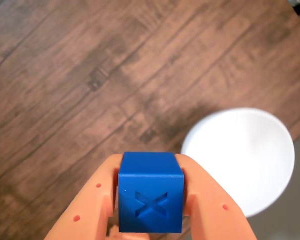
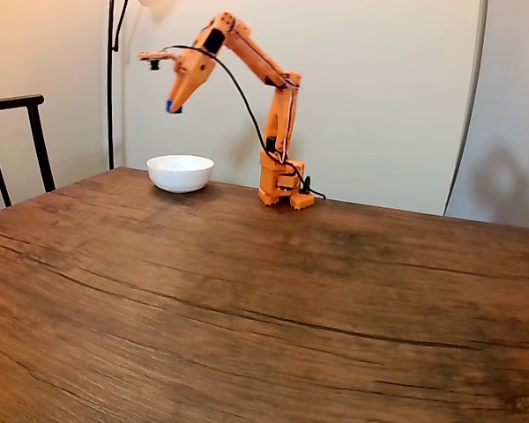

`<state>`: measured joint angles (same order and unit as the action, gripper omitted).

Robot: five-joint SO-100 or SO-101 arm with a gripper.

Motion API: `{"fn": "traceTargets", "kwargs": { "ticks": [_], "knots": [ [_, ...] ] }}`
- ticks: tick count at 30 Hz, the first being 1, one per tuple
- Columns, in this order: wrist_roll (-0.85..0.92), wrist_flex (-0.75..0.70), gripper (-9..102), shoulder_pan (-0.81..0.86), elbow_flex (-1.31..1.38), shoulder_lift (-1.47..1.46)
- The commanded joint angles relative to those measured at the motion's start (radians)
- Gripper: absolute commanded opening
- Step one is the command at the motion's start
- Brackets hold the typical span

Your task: Grasp the cube and drop it in the bowl

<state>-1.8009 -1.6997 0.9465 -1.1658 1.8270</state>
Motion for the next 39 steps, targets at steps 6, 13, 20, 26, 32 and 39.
{"fn": "traceTargets", "kwargs": {
  "ticks": [6, 13, 20, 26, 32, 39],
  "knots": [
    [0.0, -0.037, 3, 0.169, -0.282, 0.305],
    [-0.005, 0.209, 3, 0.31, -0.505, 0.396],
    [-0.006, 0.457, 3, 0.428, -0.689, 0.397],
    [-0.006, 0.621, 3, 0.486, -0.824, 0.396],
    [-0.032, 0.772, 3, 0.549, -0.974, 0.397],
    [-0.077, 0.922, 4, 0.595, -1.132, 0.397]
  ]
}}
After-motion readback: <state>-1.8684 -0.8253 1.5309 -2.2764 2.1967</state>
